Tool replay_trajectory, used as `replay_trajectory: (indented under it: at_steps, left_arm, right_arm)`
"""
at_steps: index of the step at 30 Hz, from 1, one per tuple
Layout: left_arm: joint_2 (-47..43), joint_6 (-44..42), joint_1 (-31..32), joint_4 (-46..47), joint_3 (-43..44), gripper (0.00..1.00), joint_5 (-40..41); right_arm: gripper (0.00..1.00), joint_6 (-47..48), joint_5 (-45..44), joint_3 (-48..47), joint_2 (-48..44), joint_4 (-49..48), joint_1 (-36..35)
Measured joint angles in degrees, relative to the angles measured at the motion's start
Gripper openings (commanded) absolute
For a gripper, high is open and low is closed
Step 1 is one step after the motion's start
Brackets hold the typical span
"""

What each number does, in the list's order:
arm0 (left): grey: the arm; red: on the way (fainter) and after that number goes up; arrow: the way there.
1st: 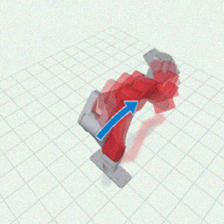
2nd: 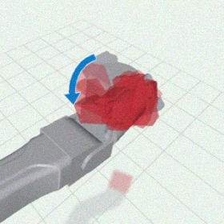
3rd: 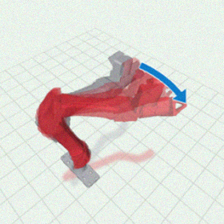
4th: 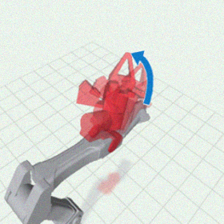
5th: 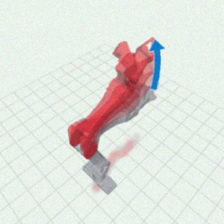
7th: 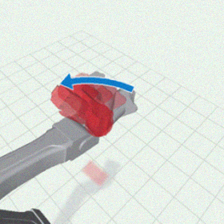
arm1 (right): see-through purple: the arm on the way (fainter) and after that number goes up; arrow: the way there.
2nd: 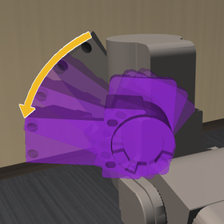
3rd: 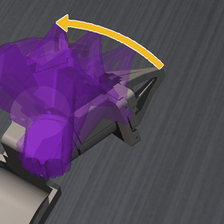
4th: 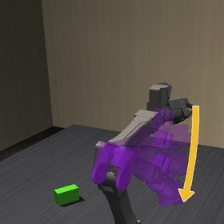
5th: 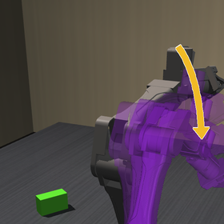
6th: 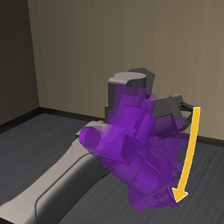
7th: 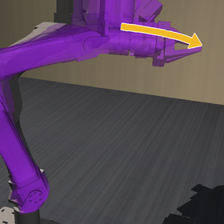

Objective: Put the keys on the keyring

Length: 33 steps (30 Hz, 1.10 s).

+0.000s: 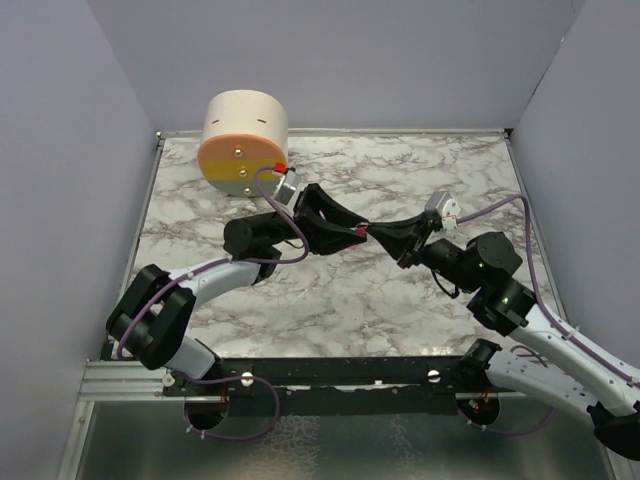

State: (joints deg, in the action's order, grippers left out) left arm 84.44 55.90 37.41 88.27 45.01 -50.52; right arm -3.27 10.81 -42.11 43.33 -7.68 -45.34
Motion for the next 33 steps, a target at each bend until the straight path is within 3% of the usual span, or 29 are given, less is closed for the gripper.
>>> replay_trajectory:
  at_steps: [8,11,18,26,33]
  left_arm:
    - [-1.75,-0.59,-3.10,-0.02,-2.19,0.48,2.64]
    - [-5.31,-4.39,-4.20,-0.44,-5.35,0.54,5.49]
    - [-14.16,-15.63,-3.89,-6.75,-11.04,0.54,13.27]
    - [-14.45,-27.52,-0.48,-17.51,-14.67,0.55,22.91]
    - [-12.07,-37.40,4.70,-21.46,-14.88,0.55,31.39]
  right_arm:
    - [0.01,-0.17,-5.92,-1.14,0.63,1.49,0.02]
    - [0.01,-0.15,-8.02,-1.20,0.94,2.10,0.04]
    - [0.01,-0.50,-10.60,-3.13,3.76,4.46,0.07]
    - [0.01,-1.16,-11.34,-5.77,8.41,6.95,0.07]
    - [0.01,-1.64,-11.41,-10.95,12.35,10.80,0.07]
